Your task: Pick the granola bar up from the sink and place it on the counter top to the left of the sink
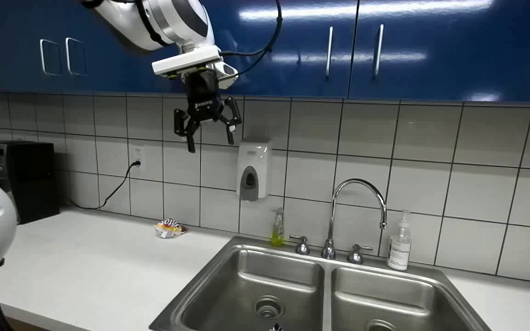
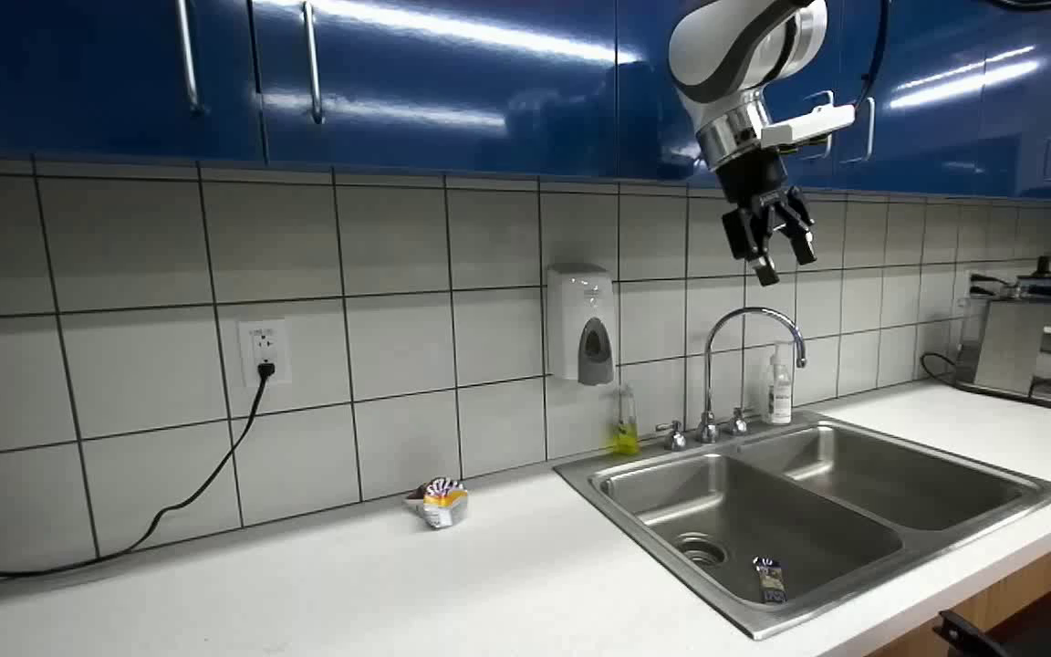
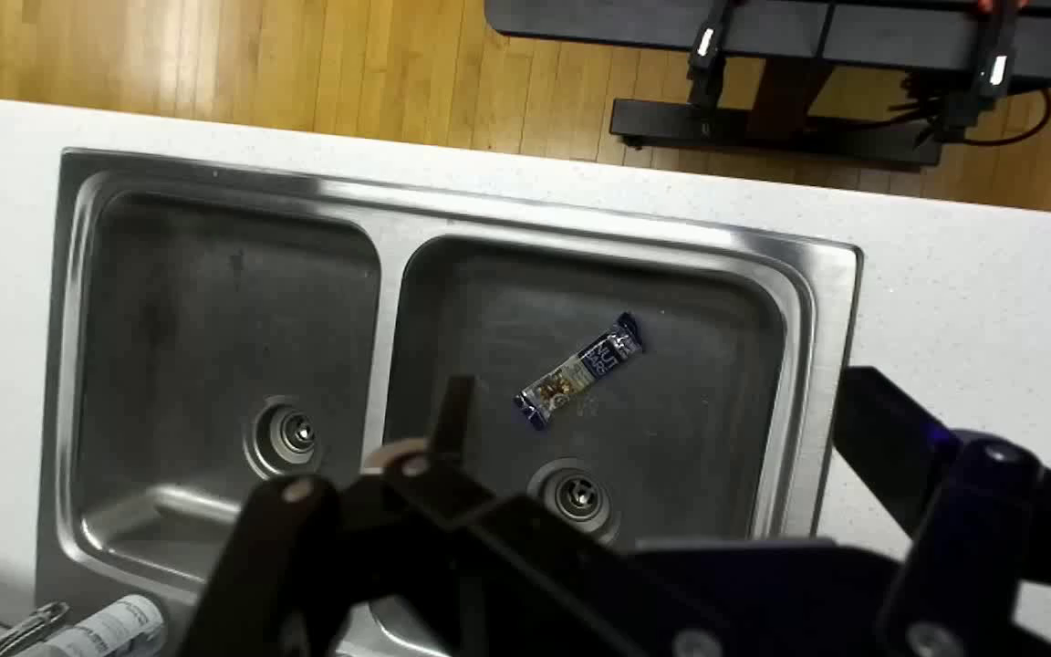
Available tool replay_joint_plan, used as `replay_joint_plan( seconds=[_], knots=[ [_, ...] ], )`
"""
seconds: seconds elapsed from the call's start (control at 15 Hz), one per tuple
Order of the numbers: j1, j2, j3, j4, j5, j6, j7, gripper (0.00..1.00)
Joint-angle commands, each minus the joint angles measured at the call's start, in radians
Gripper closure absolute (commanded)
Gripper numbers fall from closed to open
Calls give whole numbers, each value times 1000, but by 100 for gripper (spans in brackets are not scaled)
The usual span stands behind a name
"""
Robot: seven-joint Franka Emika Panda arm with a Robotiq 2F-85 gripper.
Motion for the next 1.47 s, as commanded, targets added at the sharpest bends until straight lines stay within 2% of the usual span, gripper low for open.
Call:
replay_joint_plan(
  seconds=[0.0, 0.8, 1.4],
  knots=[
    [15, 1, -13, 2, -3, -3, 3, 0],
    [14, 1, -15, -1, -4, 0, 1, 0],
    [-6, -63, -75, -44, 0, -14, 1, 0]
  ],
)
